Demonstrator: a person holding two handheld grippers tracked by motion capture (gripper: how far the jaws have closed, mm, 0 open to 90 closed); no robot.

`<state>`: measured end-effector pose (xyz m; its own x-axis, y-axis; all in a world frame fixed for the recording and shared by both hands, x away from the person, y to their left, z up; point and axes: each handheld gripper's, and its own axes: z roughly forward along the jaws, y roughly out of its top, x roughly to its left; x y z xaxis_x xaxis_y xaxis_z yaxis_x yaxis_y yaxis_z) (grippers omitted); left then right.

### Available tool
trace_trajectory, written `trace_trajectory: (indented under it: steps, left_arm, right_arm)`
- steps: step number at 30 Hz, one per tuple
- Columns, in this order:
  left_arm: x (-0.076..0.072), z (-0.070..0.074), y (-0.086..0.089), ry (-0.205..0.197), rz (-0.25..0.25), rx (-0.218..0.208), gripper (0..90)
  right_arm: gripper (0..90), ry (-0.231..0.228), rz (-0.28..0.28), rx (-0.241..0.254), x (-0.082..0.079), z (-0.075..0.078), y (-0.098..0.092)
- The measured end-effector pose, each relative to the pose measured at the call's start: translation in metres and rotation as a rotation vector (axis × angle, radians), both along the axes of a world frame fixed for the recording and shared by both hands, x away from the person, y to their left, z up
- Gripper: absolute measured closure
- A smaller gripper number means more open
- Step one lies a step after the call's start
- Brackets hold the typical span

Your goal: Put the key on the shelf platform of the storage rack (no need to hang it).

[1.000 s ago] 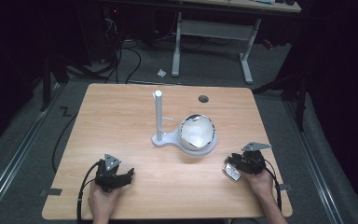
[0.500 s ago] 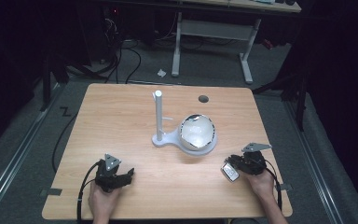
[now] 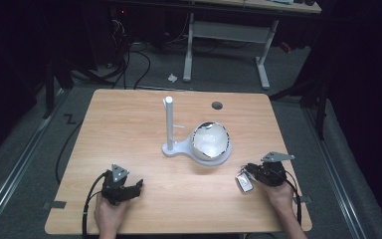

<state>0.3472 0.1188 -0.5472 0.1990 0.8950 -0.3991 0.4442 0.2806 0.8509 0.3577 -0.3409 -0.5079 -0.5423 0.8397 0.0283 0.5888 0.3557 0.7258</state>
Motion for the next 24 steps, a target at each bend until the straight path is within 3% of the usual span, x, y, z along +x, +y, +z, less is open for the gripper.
trace_trajectory:
  steps: [9,24]
  left_arm:
    - [0.0,0.0,0.0,0.0,-0.002,0.002,23.9]
    - [0.0,0.0,0.0,0.0,-0.004,0.002,23.8]
  right_arm:
    - [82.3,-0.018,-0.018,0.059,-0.004,0.01,-0.007]
    - [82.4,-0.076,-0.001,0.105,-0.006,0.034,-0.006]
